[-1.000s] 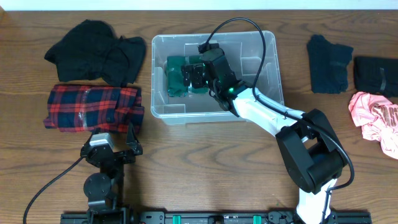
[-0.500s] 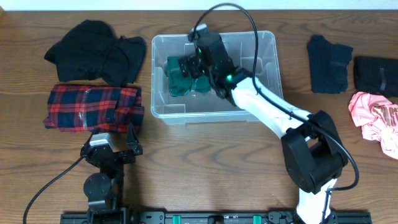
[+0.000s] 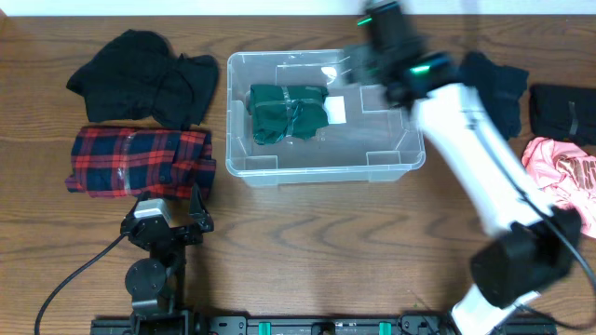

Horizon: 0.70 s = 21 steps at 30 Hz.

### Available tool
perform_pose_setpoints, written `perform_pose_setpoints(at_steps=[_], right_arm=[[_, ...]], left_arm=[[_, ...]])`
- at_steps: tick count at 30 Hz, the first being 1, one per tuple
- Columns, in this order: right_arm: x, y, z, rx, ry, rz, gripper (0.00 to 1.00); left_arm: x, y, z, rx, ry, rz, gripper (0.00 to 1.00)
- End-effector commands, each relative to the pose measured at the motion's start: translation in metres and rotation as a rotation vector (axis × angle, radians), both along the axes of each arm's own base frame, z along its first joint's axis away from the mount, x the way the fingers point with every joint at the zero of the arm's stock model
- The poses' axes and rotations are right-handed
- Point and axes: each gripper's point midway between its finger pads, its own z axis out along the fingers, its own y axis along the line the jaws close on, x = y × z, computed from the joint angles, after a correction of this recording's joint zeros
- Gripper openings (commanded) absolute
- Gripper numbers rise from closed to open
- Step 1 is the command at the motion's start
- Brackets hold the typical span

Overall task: Pack container
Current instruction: 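Move the right gripper to the folded navy garment at right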

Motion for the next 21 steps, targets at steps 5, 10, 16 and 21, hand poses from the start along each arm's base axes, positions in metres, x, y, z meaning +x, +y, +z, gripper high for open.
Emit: perform_pose_setpoints(at_steps=[5,10,16,21], right_arm=[[-0.002,-0.114,0.019,-0.019,0.021,-0.165,0.95],[-0.010,-0.170,-0.015,-0.054,0.148,-0.244,0.86],[-0.013,-0.222,-0.059,-0.048,0.265,-0.327,0.83],[-0.015,-0.241,-0.094,-0.005,0.352,-0.290,0.76]], left_arm=[[-0.001,0.003,-0.016,0.003,0.047,0.013,0.98],[-0.001,0.003,-0.016,0.003,0.047,0.013,0.98],[-0.001,0.003,-0.016,0.003,0.047,0.013,0.98],[-0.001,0.003,-0.016,0.003,0.047,0.013,0.98]])
